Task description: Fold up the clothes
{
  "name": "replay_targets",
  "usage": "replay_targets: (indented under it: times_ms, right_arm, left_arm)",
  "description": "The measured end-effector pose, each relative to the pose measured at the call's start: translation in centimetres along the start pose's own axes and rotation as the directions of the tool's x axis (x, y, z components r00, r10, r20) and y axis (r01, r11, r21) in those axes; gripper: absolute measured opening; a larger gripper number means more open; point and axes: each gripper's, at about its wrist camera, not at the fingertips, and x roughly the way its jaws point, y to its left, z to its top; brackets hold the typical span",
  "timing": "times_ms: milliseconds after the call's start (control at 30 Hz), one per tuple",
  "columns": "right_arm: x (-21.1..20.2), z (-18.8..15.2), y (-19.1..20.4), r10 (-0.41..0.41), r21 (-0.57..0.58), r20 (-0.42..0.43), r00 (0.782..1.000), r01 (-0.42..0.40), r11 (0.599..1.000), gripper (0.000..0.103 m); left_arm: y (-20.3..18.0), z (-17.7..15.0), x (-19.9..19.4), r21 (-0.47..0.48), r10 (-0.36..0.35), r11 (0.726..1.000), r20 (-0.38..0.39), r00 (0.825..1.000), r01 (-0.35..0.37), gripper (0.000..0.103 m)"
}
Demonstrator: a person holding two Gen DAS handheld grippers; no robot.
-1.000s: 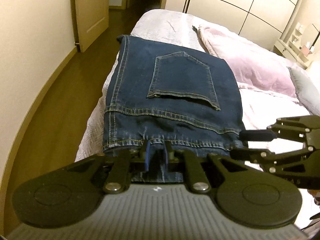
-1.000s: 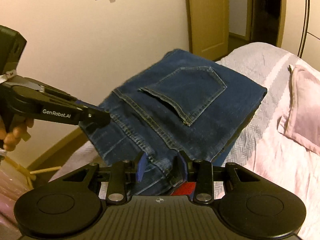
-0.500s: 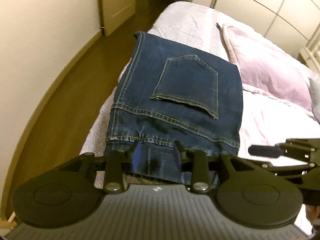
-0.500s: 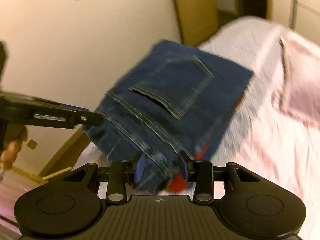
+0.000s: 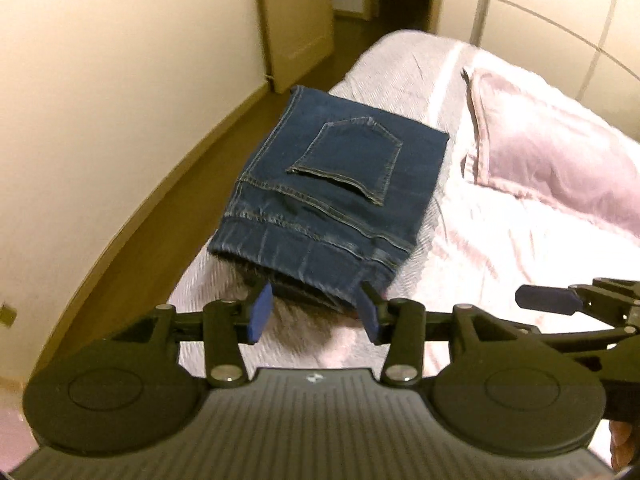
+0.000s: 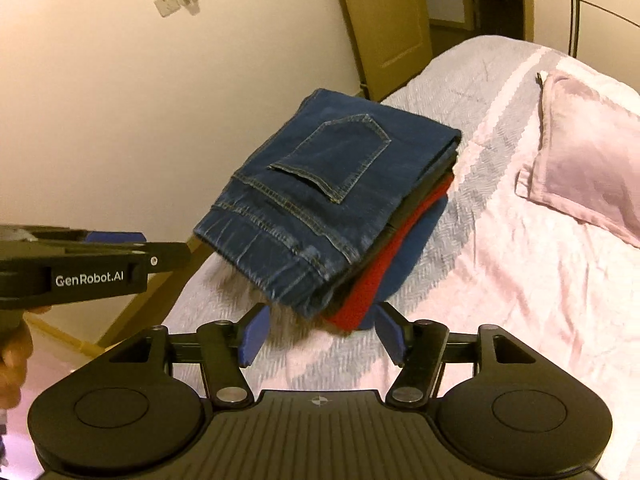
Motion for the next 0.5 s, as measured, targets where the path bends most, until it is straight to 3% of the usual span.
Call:
replay_targets:
  times_ms: [133, 200, 233, 300, 500]
  right_arm:
    - [-4.4, -2.0, -1.8, 0.023, -0.059, -0.003, 1.000, -0.023, 0.998, 0.063]
    - [-6.6, -3.2, -2.9, 0.024, -0.101, -0.012, 1.000, -0.025, 0.995, 0.063]
    - [-7.6, -3.9, -3.4, 0.024, -0.123, -0.013, 1.000, -0.025, 0.992, 0.063]
    - [-9.6, -5.3, -4.7, 0.024, -0.151, -0.010, 1.000, -0.025, 0.988, 0.063]
    - [-15.5, -8.9, -8.7, 0.058, -0.111, 0.001, 0.998, -0.058, 0.992, 0.063]
  left_arm:
    - [-3.5, -3.3, -3.8, -0.093, 0.035, 0.995, 0.028, 0.999, -0.032, 0.045]
    - [-5.7, -5.2, -5.9, -0.132, 0.053, 0.990, 0.058, 0.997, -0.045, 0.059]
    - [-6.9, -6.2, -7.0, -0.149, 0.066, 0.987, 0.078, 0.995, -0.054, 0.061]
    - [-9.3, -8.1, -8.9, -0.179, 0.109, 0.980, 0.112, 0.988, -0.088, 0.062]
    - [-15.0, -11.8, -13.0, -0.252, 0.149, 0.960, 0.101, 0.984, -0.120, 0.062]
